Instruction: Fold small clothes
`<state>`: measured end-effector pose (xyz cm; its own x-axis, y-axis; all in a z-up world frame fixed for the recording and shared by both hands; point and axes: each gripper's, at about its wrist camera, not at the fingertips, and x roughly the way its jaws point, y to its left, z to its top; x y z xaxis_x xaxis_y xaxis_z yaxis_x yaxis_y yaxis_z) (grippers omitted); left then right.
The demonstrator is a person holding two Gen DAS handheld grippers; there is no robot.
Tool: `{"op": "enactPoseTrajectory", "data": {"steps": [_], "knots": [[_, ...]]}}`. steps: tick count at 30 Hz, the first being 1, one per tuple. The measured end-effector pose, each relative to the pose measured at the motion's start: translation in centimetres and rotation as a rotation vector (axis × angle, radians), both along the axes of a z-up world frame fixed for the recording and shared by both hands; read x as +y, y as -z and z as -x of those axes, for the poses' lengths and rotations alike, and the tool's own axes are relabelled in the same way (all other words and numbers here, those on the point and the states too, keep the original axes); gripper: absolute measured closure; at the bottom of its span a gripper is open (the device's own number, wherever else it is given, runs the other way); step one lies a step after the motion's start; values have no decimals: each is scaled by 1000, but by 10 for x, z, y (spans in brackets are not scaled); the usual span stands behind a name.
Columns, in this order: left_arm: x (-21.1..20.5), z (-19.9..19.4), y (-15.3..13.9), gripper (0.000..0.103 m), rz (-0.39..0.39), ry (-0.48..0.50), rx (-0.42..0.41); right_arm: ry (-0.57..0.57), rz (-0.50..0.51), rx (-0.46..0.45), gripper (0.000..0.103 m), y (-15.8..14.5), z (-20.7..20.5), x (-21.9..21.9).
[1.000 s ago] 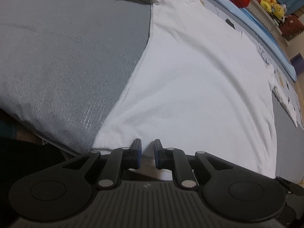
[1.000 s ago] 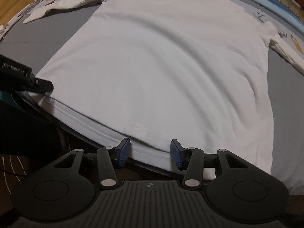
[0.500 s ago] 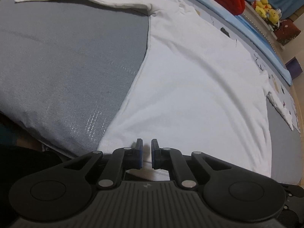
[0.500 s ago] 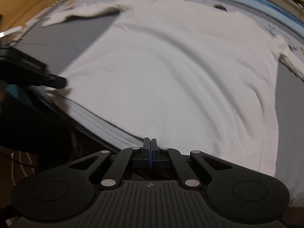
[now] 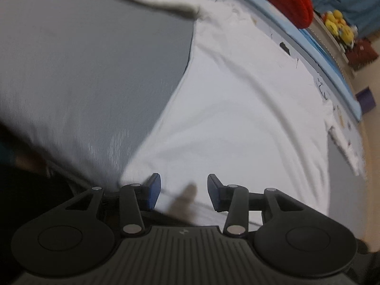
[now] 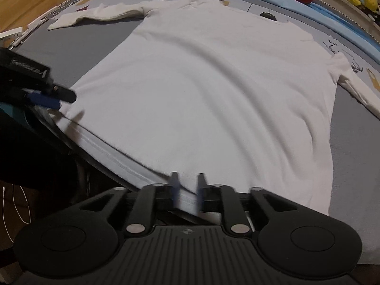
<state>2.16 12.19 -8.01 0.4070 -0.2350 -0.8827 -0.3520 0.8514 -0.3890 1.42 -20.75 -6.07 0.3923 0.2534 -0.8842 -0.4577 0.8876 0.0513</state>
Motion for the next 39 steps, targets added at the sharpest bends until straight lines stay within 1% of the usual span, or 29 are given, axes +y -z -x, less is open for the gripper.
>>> {"op": "enactPoseTrajectory", "data": {"steps": [2, 4, 5, 6, 7, 8, 9, 10, 11, 12, 13, 15, 17, 20, 22, 24, 25, 26, 28, 30, 32, 35, 36, 37, 38, 39], "knots": [[3, 2, 6, 56, 35, -12, 40, -22, 15, 8, 70, 4, -1, 14], [4, 0, 11, 56, 22, -28, 59, -53, 40, 14, 65, 9, 5, 21], [5, -2, 13, 56, 10, -37, 57, -66, 58, 15, 65, 12, 8, 26], [5, -6, 14, 56, -3, -44, 50, -76, 78, 13, 65, 14, 4, 40], [5, -10, 14, 56, -15, -45, 42, -82, 98, 1, 65, 16, 2, 44], [4, -12, 15, 58, -25, -44, 33, -81, 113, -10, 65, 18, 2, 47], [3, -14, 15, 62, -36, -39, 27, -77, 118, -17, 65, 19, 1, 47], [2, -16, 15, 67, -47, -32, 24, -69, 116, -16, 68, 18, 1, 46], [0, -16, 14, 84, -58, -26, 24, -65, 104, -11, 83, 19, -1, 44], [0, -16, 14, 99, -66, -21, 25, -62, 88, 2, 94, 20, -2, 44], [0, -16, 13, 102, -70, -17, 22, -60, 76, 10, 102, 20, -3, 44], [2, -11, 8, 102, -70, -25, -4, -63, 46, -13, 103, 15, -2, 41], [7, 0, -2, 102, -59, -43, -42, -69, -16, -27, 103, 5, -1, 36], [19, 13, -14, 102, -49, -66, -72, -113, -64, -45, 103, -8, 8, 32], [24, 17, -14, 102, -43, -69, -55, -145, -58, -16, 103, -5, 13, 31], [28, 19, -8, 102, -31, -69, -14, -148, -16, 16, 103, 4, 14, 32], [29, 19, -6, 102, -52, -75, 5, -141, -2, 32, 103, 7, 12, 30], [28, 20, -6, 102, -82, -74, 16, -135, -14, 45, 102, 7, 9, 27], [28, 20, -9, 101, -112, -80, 19, -88, -74, 24, 101, -3, 4, 19], [27, 20, -17, 99, -150, -80, -19, -7, -139, -8, 94, -15, -7, 5], [20, 18, -28, 99, -206, -59, -78, 126, -179, -45, 85, -21, -21, -12], [3, 9, -34, 91, -281, 10, -153, 325, -158, -66, 84, -15, -39, -38], [-4, 6, -33, 86, -308, 39, -163, 388, -135, -58, 84, -10, -44, -47], [-12, -1, -30, 82, -340, 72, -163, 445, -105, -38, 84, -4, -47, -51], [-17, -5, -25, 76, -353, 93, -153, 497, -76, -10, 84, 3, -52, -58], [-21, -10, -19, 75, -353, 108, -136, 541, -52, 14, 84, 10, -55, -63]]}}
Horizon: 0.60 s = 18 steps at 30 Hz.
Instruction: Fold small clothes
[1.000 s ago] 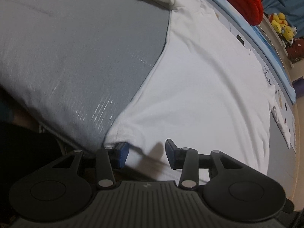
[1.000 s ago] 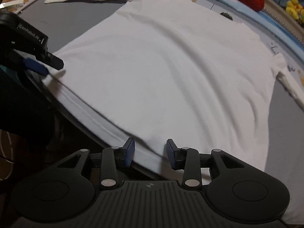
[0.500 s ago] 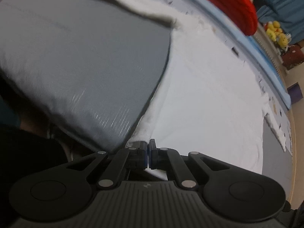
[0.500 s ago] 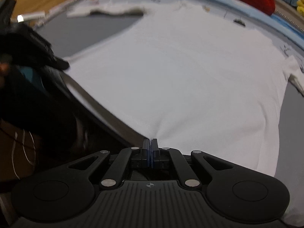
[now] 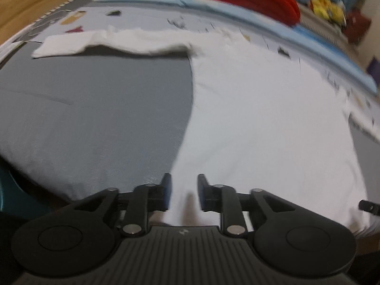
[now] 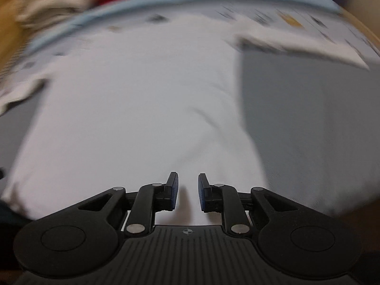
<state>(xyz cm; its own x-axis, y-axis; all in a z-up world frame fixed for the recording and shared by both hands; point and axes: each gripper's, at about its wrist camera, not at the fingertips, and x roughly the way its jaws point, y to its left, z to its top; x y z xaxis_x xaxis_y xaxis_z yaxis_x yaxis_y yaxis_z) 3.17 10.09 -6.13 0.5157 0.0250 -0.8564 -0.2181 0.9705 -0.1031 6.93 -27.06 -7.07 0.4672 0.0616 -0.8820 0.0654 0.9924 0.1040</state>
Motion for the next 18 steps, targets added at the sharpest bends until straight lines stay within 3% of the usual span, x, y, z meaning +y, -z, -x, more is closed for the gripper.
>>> {"op": "enactPoseTrajectory", "data": {"steps": [4, 7, 9, 11, 14, 17, 18], "knots": [[-2, -9, 32, 74, -26, 30, 147, 110, 47, 119, 78, 25, -1, -15], [-5, -5, 24, 68, -37, 43, 114, 106, 60, 108, 78, 25, 2, -17], [-8, 1, 16, 52, -50, 54, 59, 112, 75, 82, 77, 20, 6, -15], [-15, 6, 3, 37, -77, 74, -19, 123, 64, 0, 77, 7, 16, -11], [-29, 13, -24, 19, -131, 113, -151, 101, 52, -203, 73, -26, 31, -5], [-43, 16, -55, 12, -168, 150, -258, 69, 50, -362, 56, -58, 48, 1], [-46, 16, -68, 8, -172, 166, -288, 60, 48, -404, 54, -69, 51, 2]]}}
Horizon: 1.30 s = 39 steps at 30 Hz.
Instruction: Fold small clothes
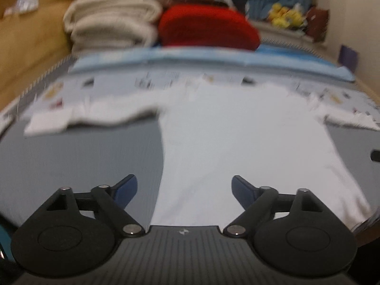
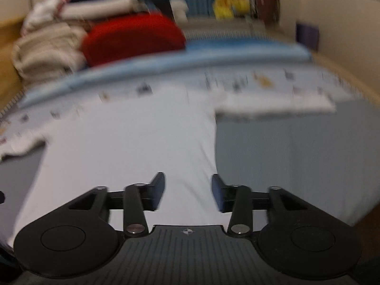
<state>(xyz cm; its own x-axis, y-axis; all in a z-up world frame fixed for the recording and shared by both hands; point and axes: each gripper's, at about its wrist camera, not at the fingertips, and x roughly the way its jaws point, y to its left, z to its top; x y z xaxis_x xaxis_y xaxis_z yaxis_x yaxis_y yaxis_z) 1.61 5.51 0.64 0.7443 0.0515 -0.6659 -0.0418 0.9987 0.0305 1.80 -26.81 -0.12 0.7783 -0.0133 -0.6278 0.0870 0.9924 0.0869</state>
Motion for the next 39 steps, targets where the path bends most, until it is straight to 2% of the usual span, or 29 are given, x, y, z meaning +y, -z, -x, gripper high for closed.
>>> {"op": "enactPoseTrajectory", "data": {"steps": [3, 5, 8, 12, 15, 16, 17, 18, 19, 20, 23, 27, 31, 39], "knots": [[-13, -3, -36, 0, -20, 57, -94, -43, -16, -123, 48, -35, 8, 1], [-19, -12, -57, 0, -34, 112, -135, -73, -15, -189, 38, -57, 8, 1], [-29, -34, -75, 0, -72, 177, -167, -103, -16, -260, 30, -81, -1, -4], [-36, -57, -71, 0, -128, 221, -279, -122, 43, -302, 28, -84, -9, -10], [-23, -58, -41, 0, -88, 203, -343, -70, 26, -249, 28, -62, -8, -13], [-20, -62, -29, 0, -72, 184, -293, -52, 1, -228, 28, -60, -10, -15], [-17, -72, -22, 1, -57, 147, -197, -44, -12, -251, 28, -60, -7, -15], [-12, -79, -22, 1, 1, 114, -171, -33, -5, -260, 28, -57, -7, -14], [-8, -82, -23, 1, 75, 97, -184, -19, 7, -248, 28, -52, -8, -12], [-7, -88, -23, 1, 101, 97, -178, -13, 6, -228, 28, -48, -11, -13], [-9, -102, -19, 2, 72, 95, -151, 4, -2, -194, 28, -43, -19, -17], [-5, -114, -18, 2, 117, 58, -136, 48, -2, -204, 28, -47, -19, -19], [-5, -115, -20, 2, 78, 73, -142, 75, 2, -211, 28, -52, -11, -13], [-6, -110, -24, 7, 89, 54, -152, 26, 25, -215, 28, -61, -6, 24]]}}
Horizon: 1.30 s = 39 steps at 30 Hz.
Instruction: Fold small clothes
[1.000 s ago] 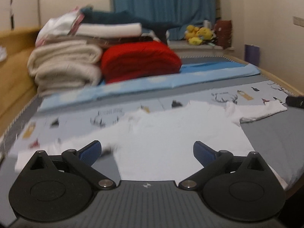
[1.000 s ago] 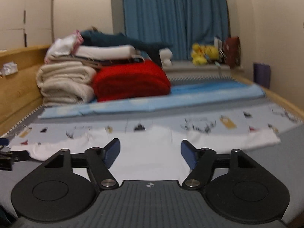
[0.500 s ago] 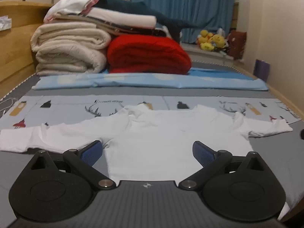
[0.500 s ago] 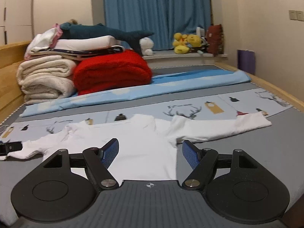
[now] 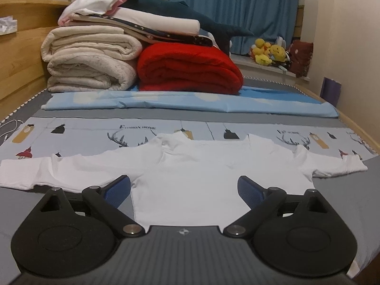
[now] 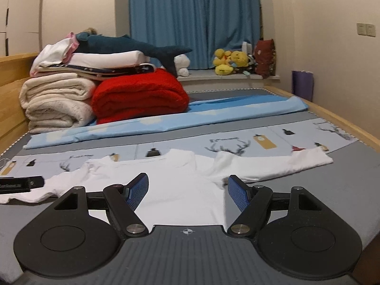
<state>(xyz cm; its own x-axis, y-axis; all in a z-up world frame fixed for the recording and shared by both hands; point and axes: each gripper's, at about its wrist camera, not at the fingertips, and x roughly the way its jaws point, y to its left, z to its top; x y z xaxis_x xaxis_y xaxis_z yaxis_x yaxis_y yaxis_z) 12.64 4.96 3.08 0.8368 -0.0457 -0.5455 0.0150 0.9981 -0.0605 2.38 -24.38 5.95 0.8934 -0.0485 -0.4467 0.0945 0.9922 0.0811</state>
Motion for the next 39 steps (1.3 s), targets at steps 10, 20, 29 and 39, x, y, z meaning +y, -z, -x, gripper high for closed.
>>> {"op": "enactPoseTrajectory", "data": {"steps": [10, 20, 29, 39], "knots": [[4, -15, -26, 43, -21, -30, -79, -132, -41, -69, 28, -20, -93, 59], [20, -98, -52, 46, -96, -84, -185, -101, -78, -114, 28, -21, -176, 59], [53, -152, 3, 52, -102, -143, 16, -43, -82, 53, 30, 28, -212, 36], [87, -169, 19, 52, -64, -173, 47, -94, -61, 102, 47, 48, -241, 53]]}}
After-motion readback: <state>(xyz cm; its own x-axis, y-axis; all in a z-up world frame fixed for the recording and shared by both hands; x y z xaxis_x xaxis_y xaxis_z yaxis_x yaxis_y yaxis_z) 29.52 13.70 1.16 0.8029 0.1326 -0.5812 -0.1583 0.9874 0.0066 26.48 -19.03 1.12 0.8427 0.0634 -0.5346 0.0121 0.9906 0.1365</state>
